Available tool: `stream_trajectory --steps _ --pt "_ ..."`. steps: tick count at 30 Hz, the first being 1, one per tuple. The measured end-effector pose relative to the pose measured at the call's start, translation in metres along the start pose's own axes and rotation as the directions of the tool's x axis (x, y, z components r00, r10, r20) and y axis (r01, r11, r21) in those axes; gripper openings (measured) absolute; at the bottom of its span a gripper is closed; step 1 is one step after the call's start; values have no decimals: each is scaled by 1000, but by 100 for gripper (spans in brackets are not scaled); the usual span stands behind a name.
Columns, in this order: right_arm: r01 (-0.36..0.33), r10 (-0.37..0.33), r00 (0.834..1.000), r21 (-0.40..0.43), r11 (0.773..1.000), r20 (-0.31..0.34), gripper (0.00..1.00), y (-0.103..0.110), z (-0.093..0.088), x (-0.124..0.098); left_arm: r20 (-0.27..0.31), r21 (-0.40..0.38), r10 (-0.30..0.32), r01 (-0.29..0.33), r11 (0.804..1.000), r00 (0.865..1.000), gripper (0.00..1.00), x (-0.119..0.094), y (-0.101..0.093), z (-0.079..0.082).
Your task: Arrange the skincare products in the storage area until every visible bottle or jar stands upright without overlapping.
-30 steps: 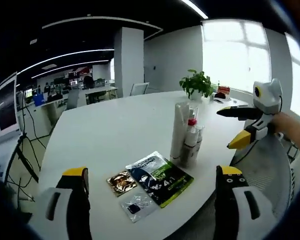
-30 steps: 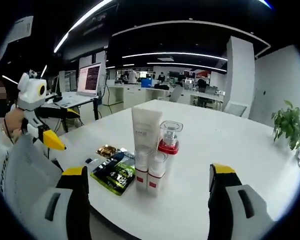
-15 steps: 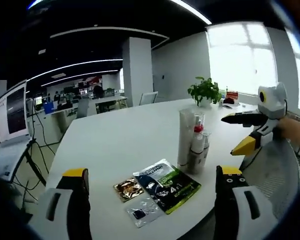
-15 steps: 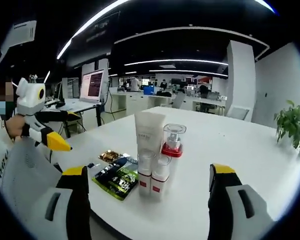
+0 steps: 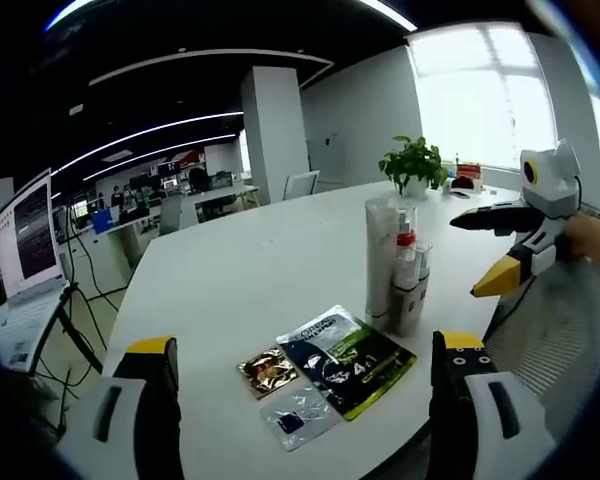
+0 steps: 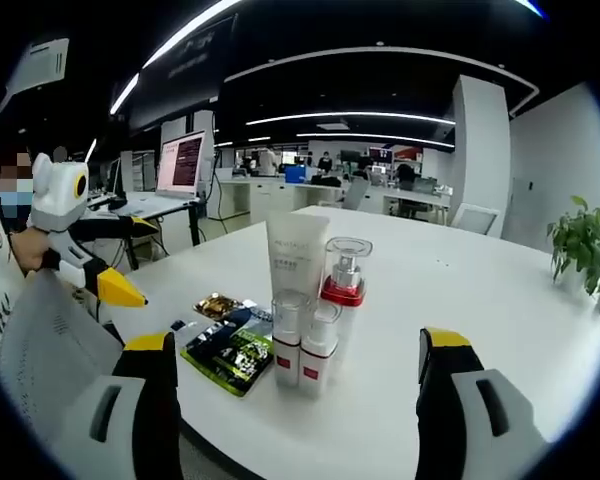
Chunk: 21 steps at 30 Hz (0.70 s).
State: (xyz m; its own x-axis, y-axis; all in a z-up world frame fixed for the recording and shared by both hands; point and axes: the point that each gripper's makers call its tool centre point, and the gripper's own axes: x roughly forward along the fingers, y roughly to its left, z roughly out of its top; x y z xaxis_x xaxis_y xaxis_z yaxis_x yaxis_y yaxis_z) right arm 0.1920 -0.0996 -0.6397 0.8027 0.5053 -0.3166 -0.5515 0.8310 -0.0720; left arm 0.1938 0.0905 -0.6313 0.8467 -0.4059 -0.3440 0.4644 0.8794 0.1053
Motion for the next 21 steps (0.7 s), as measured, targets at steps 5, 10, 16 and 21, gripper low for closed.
stream_trajectory --steps 5,10,16,21 --pt "-3 3 1000 -1 1000 -12 100 0 -2 0 -11 -1 -5 5 1000 1000 99 0 -1 -2" --pt "-1 1 1000 -1 1000 -14 100 0 -2 0 -13 -5 -4 4 1000 1000 99 0 -1 -3" --pt "-11 11 999 1 1000 -31 100 1 -4 1 -4 -19 -1 1 1000 1000 99 0 1 -1" --pt "1 -1 999 3 1000 -32 100 -1 -5 1 -10 -20 -1 0 1000 1000 99 0 1 -2"
